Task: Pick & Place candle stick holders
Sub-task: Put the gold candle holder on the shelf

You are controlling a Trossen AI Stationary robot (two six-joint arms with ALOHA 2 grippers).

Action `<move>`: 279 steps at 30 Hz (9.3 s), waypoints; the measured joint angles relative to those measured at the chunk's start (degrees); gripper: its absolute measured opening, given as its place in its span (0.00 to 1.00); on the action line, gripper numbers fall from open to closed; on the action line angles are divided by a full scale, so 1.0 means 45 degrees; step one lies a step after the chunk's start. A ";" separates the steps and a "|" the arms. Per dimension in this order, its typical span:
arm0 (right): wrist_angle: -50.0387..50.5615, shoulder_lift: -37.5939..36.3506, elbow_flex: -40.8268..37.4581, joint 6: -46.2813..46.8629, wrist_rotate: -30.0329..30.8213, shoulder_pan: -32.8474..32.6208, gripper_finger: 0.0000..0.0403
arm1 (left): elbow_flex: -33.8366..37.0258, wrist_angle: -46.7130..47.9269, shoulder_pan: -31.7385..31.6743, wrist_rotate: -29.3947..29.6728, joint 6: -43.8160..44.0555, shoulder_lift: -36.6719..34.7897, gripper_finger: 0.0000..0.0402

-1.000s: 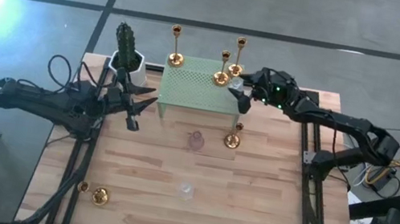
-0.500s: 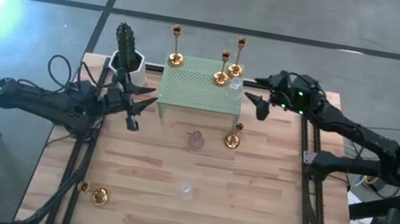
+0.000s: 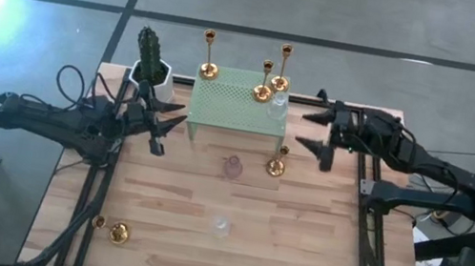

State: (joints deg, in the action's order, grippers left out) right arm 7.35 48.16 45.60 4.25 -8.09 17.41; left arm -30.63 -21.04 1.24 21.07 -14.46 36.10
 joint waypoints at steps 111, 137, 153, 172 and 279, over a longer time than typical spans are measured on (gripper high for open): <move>-0.2044 0.2622 -0.0015 0.1056 1.0519 -1.1619 0.81 | -0.5774 1.8345 1.6157 -0.4550 2.7786 0.7755 0.18; -0.2053 0.2627 -0.0015 0.1055 1.0504 -1.1615 0.81 | -0.6023 1.7607 1.6167 -0.1063 2.7487 0.6453 0.17; -0.2053 0.2632 -0.0015 0.1152 1.0489 -1.1615 0.81 | -0.6023 1.7290 1.6177 -0.0345 2.7380 0.7096 0.17; -0.2053 0.2632 -0.0015 0.1152 1.0475 -1.1615 0.81 | -0.6067 1.7135 1.6221 0.0687 2.7242 0.7065 0.19; 1.8208 0.2274 0.3731 1.9449 1.2069 -1.0612 0.81 | -0.2267 1.9192 1.3326 1.5265 2.2258 0.7514 0.39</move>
State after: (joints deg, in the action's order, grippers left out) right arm 89.28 58.40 62.39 91.77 46.22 -30.34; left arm -40.83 65.33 61.21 89.76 85.70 69.91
